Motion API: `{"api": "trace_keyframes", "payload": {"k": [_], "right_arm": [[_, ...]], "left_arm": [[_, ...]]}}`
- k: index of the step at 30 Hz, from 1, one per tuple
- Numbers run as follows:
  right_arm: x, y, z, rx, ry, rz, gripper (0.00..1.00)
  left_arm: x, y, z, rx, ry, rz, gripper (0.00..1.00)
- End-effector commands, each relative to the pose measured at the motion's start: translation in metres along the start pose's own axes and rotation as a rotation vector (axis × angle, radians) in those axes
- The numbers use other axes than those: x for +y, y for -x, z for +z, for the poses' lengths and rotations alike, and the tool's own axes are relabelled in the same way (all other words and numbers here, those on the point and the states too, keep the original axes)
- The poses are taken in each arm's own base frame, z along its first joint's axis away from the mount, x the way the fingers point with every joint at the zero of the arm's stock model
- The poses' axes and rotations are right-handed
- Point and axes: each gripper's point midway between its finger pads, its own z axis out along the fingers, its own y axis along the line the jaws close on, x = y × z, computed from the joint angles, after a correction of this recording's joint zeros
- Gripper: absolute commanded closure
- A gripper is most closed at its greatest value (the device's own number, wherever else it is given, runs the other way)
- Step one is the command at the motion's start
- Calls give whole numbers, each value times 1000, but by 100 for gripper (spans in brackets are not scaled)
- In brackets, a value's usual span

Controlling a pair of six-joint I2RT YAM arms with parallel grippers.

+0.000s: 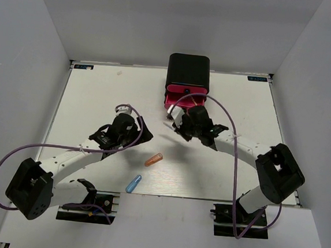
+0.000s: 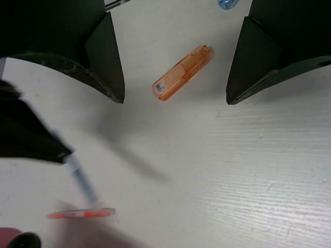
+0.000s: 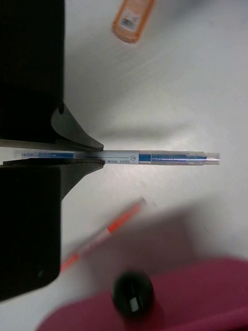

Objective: Sort the stationery into containers
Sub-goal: Pick up the pen from the center of the board, then place the pen in the storage box.

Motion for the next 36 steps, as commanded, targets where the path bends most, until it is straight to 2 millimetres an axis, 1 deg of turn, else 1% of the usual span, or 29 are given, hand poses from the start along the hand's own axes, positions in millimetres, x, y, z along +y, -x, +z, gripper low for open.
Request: {"api": "trace_keyframes", "payload": {"k": [1,2,3,4,5,6,7,8,9,10,11,12,13,15,16,17,19,20,22,23,24,25,26,27,29,32,34,35,36], "right_arm": [[-42,78,-30,-215,-114,-82,100],[-54,90,-40,-250,-145,-93,100],[-60,102,-45,-288,-164,-118,100],[-70,109,-50,-312,-187,-138,100],[-82,119,-59,-342,-219,-166,100],[-85,123,-61,-354,-225,-205,100],[-95,128,-66,-370,-251,-244,100],[-103,131,-70,-380,-264,-268,100],[-107,134,-71,-386,-273,-291,100],[-115,134,-68,-387,-281,-351,100],[-123,132,-68,-381,-290,-362,100],[-125,131,-66,-387,-273,-381,100],[-131,125,-57,-365,-270,-426,100],[-143,128,-59,-369,-277,-466,100],[-140,123,-48,-369,-237,-484,100],[-145,123,-49,-370,-239,-491,100],[-147,116,-37,-365,-194,-528,100],[-151,120,-38,-372,-183,-542,100],[-159,106,-25,-342,-158,-522,100],[-165,111,-28,-350,-147,-515,98],[-168,109,-27,-346,-144,-507,95],[-170,105,-22,-337,-131,-495,91],[-170,107,-23,-339,-118,-487,86],[-171,106,-24,-338,-110,-480,74],[-172,108,-29,-345,-104,-475,67],[-171,109,-37,-357,-106,-465,64],[-168,116,-46,-384,-106,-451,64],[-171,116,-52,-391,-114,-441,64],[-167,128,-68,-435,-119,-426,66]], "left_arm": [[16,-13,0,41,51,-8,11],[18,-15,-1,41,51,-8,11],[21,-17,-2,43,54,-18,11],[23,-17,-3,36,59,-18,11],[19,-13,-7,20,41,-20,11],[23,-14,-8,12,49,-20,11],[21,-12,-9,5,41,-21,11],[22,-13,-11,3,39,-21,11],[21,-11,-11,-3,32,-22,11],[21,-11,-11,-3,32,-22,11],[21,-11,-11,-3,32,-22,11],[21,-11,-11,-3,32,-22,11],[21,-11,-11,-3,32,-22,11],[22,-13,-11,3,39,-21,11],[22,-13,-11,3,39,-21,11],[22,-13,-11,3,39,-21,11],[22,-13,-11,3,39,-21,11],[22,-13,-11,3,39,-21,11],[22,-13,-11,3,39,-21,11],[22,-13,-11,3,39,-21,11],[22,-13,-11,3,39,-21,11],[20,-9,-11,-10,38,-22,11],[20,-9,-11,-10,38,-22,11],[20,-9,-11,-10,38,-22,11],[20,-9,-11,-10,38,-22,11],[20,-9,-9,-9,39,-22,11],[16,-8,-7,-5,29,-22,11],[12,-4,-8,-12,21,-23,11],[15,-7,-5,-2,33,-22,11]]}}
